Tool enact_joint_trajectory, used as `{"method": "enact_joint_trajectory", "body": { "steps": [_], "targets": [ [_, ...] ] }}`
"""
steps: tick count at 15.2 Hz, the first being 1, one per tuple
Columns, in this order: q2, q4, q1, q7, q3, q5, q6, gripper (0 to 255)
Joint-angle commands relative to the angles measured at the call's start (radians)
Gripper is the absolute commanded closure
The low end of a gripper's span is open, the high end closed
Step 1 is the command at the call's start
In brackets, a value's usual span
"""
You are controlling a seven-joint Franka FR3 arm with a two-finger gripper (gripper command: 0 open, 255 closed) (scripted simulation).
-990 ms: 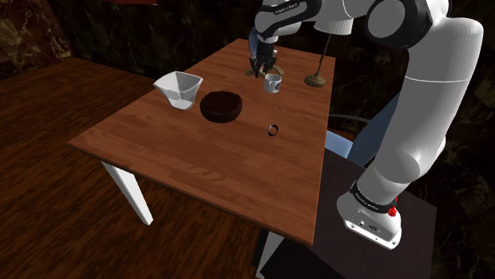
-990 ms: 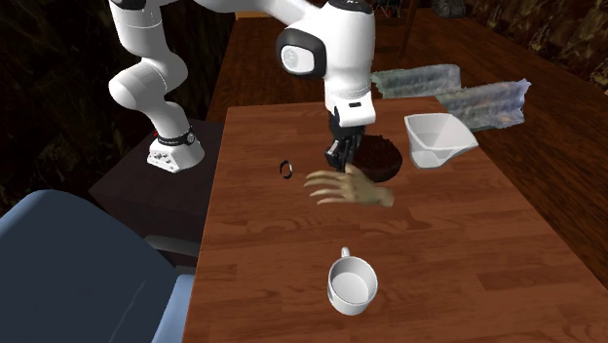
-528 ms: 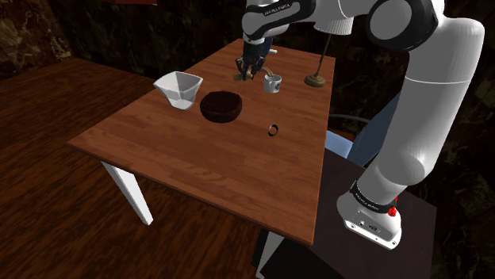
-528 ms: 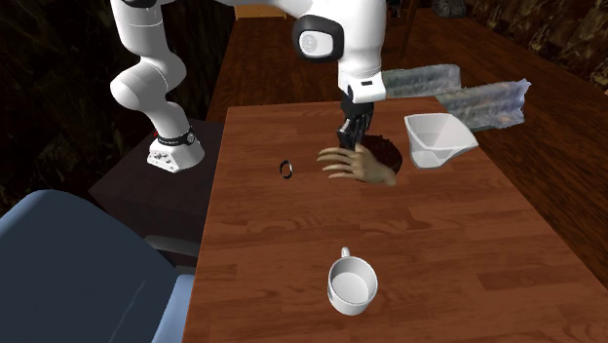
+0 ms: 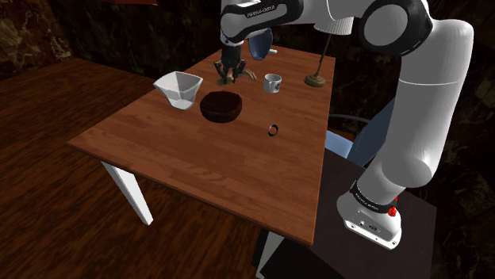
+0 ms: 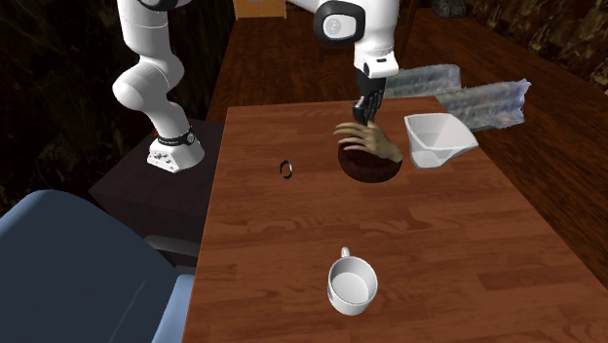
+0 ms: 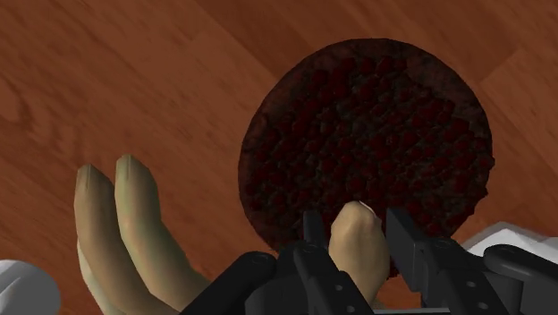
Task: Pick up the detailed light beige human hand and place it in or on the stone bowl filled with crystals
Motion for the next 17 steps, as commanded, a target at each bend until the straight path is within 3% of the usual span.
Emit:
{"method": "enact_joint_trajectory", "body": {
  "steps": [1,3,17],
  "targets": [
    [0.023,0.037,0.029,0.044,0.011,-0.009,-0.015,255],
    [0.052,0.083,0.062,0.09,0.023,-0.018,-0.035,255],
    [0.107,-0.025,0.062,0.101,0.02,-0.025,0.128,255]
  ]
}}
